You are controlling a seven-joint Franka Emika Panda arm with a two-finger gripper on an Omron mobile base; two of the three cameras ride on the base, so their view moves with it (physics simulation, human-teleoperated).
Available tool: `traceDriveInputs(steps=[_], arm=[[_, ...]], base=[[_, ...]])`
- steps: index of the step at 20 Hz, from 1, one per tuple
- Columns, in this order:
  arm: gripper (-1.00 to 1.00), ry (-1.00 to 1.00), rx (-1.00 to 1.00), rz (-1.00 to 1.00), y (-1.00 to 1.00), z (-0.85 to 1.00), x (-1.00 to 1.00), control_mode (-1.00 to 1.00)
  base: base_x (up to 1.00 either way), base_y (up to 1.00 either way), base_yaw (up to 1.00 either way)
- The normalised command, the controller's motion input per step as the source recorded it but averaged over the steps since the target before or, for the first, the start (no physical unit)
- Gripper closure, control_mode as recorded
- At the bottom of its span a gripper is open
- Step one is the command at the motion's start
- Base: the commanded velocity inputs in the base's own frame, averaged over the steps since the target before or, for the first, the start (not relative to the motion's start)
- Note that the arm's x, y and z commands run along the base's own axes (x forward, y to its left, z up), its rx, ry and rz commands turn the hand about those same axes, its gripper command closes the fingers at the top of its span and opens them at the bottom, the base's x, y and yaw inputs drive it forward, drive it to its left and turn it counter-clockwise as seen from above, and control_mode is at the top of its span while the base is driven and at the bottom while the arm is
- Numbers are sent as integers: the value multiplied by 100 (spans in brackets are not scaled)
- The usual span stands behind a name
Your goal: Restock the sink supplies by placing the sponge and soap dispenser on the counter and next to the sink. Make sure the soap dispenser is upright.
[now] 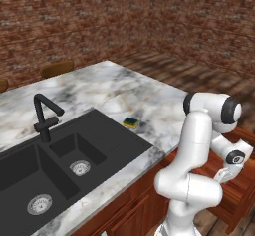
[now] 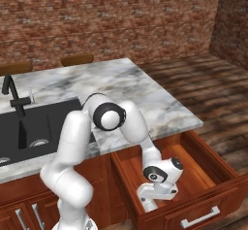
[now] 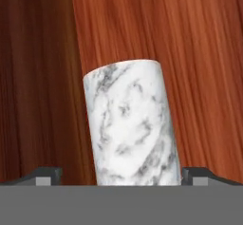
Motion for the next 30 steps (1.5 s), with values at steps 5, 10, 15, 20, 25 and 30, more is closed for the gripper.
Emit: traceDriveInputs(steps=[5,10,15,20,25,30], arm=[[-100,0,0,2,0,-37,4,-100],[-100,0,0,2,1,-35,0,-100],[-100,0,0,3,14,-36,0,-100],[100,0,0,2,37,-59,0,-100],[100,0,0,2,25,-18,-1,-100],[100,0,0,1,1,53,-18,-100]], base=[[0,0,0],[0,0,0],[0,0,0],[0,0,0],[0,0,0],[0,0,0]])
